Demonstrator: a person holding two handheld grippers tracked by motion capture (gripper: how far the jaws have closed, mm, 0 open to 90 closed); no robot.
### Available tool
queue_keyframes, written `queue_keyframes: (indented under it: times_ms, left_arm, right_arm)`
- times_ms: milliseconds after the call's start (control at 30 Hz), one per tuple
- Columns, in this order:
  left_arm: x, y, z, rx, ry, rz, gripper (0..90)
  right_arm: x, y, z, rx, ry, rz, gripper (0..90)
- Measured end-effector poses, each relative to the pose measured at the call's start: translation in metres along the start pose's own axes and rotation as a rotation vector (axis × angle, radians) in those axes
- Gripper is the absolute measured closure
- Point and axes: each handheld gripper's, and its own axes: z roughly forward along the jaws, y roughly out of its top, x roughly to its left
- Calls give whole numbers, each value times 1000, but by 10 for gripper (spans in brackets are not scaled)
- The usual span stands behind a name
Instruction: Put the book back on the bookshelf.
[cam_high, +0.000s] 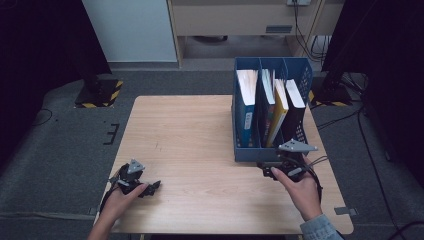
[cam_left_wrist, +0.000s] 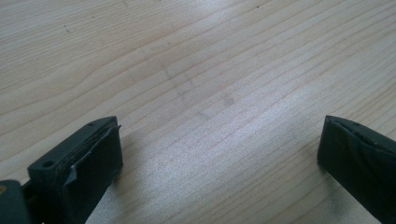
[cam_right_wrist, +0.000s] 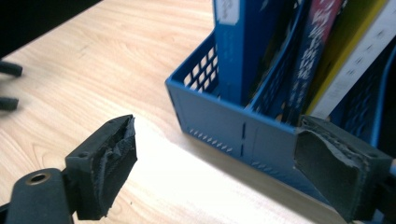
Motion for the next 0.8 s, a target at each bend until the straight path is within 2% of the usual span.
queue_keyframes:
  times_ms: [200,300,567,633,800]
  left_arm:
    - [0,0,0,0,0,0,0]
    - [0,0,0,-1,0,0,0]
    - [0,0,0,0,-1,2,0]
    - [0,0,0,0,-2,1,0]
    - [0,0,0,-1,-2,2,0]
  right_arm:
    - [13,-25,10,42,10,-27,143]
    - [19,-32,14,64,18,-57,143]
    - [35,-39,29,109,55,-88,138]
    - [40,-39,33,116,59,-109,136]
    - [57,-39,48,150,105,-146,126]
